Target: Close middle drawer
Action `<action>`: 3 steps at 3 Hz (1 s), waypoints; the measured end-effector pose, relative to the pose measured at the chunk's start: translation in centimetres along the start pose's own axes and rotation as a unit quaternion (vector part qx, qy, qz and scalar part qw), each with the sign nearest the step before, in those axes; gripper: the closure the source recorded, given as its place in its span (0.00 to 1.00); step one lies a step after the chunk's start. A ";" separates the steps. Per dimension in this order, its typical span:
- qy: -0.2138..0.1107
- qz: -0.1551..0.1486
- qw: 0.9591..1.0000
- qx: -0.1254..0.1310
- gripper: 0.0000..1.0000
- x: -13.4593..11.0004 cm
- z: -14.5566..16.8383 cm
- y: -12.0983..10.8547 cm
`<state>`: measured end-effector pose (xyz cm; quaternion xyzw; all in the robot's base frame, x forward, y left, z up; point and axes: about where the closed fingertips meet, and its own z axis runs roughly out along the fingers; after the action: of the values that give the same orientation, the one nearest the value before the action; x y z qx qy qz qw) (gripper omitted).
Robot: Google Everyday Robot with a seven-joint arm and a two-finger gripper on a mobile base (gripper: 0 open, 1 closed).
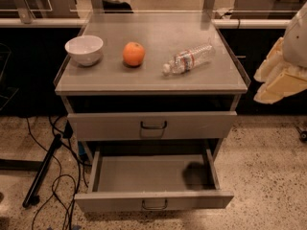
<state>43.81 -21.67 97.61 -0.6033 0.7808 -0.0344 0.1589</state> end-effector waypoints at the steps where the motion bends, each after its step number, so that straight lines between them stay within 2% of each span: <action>1: 0.000 0.000 1.000 0.000 0.81 0.0 0.0 0.0; 2: 0.009 0.009 1.000 0.010 1.00 0.7 0.7 0.5; 3: 0.030 0.023 0.999 0.008 1.00 2.1 4.4 2.5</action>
Offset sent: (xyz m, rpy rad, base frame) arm -0.0134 -0.0131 -0.0339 -0.0473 -0.0143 -0.0755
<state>42.25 -22.42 92.42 -0.5823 0.7987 -0.0552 0.1409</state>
